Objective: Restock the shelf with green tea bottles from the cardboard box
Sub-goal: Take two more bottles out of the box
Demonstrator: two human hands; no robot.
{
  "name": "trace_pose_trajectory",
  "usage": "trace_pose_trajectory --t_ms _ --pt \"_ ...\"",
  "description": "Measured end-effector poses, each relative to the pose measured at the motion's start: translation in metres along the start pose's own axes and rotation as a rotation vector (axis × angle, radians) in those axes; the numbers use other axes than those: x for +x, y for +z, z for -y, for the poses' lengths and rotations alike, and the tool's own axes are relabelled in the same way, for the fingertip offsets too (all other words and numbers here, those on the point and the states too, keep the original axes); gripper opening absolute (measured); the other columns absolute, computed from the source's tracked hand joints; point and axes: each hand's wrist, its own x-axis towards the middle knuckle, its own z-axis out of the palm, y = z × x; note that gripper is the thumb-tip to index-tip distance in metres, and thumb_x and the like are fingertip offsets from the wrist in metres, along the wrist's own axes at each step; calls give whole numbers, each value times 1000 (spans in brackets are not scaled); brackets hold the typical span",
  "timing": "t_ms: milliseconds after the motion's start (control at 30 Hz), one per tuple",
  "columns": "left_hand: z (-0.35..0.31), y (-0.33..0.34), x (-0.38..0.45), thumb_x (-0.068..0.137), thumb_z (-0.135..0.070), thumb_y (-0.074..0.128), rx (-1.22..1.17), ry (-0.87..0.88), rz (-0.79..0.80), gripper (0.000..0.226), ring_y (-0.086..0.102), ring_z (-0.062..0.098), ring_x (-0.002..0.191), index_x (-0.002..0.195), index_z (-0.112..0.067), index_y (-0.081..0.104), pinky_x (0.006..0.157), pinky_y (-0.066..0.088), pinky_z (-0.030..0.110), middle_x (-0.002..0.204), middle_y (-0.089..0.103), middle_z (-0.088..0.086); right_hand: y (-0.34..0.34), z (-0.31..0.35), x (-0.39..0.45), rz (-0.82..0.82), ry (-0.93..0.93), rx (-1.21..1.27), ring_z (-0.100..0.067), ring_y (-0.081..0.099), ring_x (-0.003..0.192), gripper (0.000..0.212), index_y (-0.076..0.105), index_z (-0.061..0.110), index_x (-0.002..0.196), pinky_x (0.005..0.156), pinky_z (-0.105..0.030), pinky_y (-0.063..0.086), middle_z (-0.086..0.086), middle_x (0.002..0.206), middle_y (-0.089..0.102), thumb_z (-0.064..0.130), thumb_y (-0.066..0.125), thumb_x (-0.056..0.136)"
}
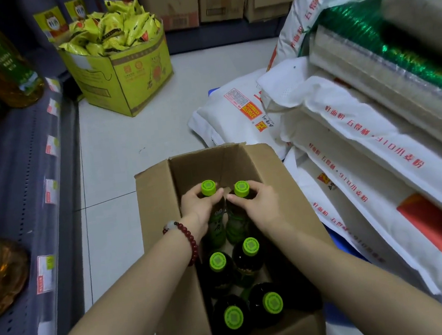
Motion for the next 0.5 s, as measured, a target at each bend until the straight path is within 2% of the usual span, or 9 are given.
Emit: trace_pose_trajectory --t_ms 67,133,233,300,333,400,467,500 --pt "-27 -3 -8 67 -16 82 31 64 27 31 68 25 93 97 -16 73 91 54 41 95 73 8 -11 24 3 -15 -17 10 -13 61 74 18 68 20 77 72 -29 49 5 73 68 27 83 71" --pt "-68 -7 -27 71 -12 80 44 112 63 25 67 21 84 94 -17 72 87 55 38 86 71 5 -25 59 4 -17 14 55 -15 67 80 21 72 16 83 79 -35 55 4 80 72 29 82 70" --pt "-140 -14 -63 77 -4 73 -4 124 109 15 66 5 61 87 -15 69 65 55 21 73 68 -2 -53 127 2 -3 23 87 -19 71 84 27 75 21 89 81 -42 58 1 83 76 37 80 68" --pt "-192 -19 -89 79 -3 70 -4 135 118 14 64 -2 52 85 -15 67 55 52 13 72 66 -1 -73 175 2 -5 13 81 -15 71 78 25 73 26 82 78 -42 58 4 76 75 45 78 65" --pt "-218 -21 -102 80 -2 70 -5 142 121 14 64 -2 52 89 -12 67 54 51 12 73 65 0 -84 201 0 4 6 106 -13 69 74 20 72 25 77 78 -42 58 5 73 74 41 79 67" --pt "-270 -26 -130 80 -3 70 13 160 124 17 65 3 60 95 -10 66 61 54 16 76 65 1 -106 254 -4 -2 -12 133 -17 67 73 19 72 19 75 78 -44 57 2 72 73 36 77 68" --pt "-322 -31 -158 79 -8 73 42 180 129 19 65 13 74 97 -11 68 76 54 25 80 67 1 -131 309 -8 -20 -20 125 -26 68 78 35 72 13 79 80 -47 56 -6 76 73 45 74 63" --pt "-349 -34 -172 78 -9 73 51 187 135 21 64 16 78 99 -11 68 80 53 28 81 67 1 -145 339 -11 -8 -34 128 -25 67 78 39 72 12 80 80 -47 56 -8 78 73 47 74 62"
